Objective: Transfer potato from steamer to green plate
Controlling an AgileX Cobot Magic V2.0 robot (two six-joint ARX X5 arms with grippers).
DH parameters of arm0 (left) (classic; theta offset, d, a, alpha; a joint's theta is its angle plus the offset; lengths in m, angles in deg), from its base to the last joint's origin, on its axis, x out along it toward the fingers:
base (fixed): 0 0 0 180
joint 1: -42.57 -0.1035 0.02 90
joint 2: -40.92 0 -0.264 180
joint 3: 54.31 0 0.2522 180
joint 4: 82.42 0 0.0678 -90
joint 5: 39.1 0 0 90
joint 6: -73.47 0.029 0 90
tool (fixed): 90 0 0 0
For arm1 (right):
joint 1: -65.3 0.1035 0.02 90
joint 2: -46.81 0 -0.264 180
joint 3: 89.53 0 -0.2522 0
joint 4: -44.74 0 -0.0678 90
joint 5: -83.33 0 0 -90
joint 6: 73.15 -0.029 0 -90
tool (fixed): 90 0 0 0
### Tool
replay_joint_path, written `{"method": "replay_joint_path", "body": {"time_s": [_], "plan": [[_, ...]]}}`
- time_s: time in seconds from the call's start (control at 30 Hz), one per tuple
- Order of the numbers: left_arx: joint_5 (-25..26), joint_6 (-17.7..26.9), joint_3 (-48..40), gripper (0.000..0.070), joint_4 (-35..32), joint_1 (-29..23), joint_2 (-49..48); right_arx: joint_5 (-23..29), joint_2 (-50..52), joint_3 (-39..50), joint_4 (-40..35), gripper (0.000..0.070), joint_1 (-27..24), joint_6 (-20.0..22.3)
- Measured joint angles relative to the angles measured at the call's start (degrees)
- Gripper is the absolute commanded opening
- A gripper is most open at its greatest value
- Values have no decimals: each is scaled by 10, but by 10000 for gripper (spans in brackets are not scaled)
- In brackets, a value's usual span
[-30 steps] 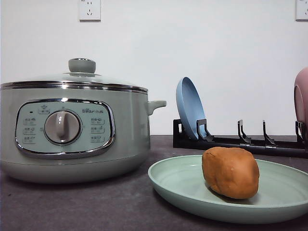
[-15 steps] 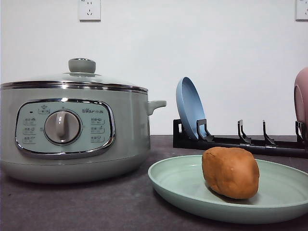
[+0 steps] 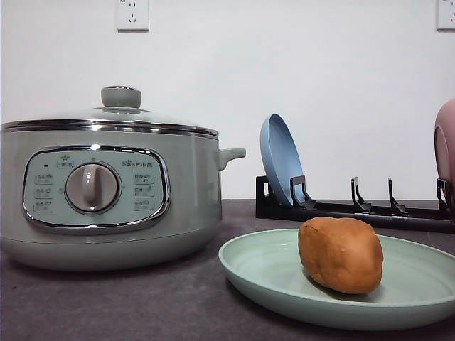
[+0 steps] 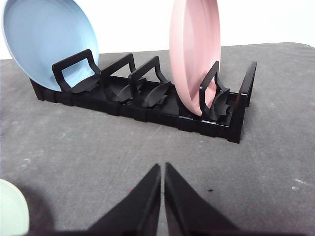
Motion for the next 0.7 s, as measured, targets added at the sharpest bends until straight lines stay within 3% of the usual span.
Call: {"method": "replay_joint_path", "body": {"time_s": [0.7], "plan": [[0,0,0,10,0,0,0,0,0,0,0,0,0,0]]}}
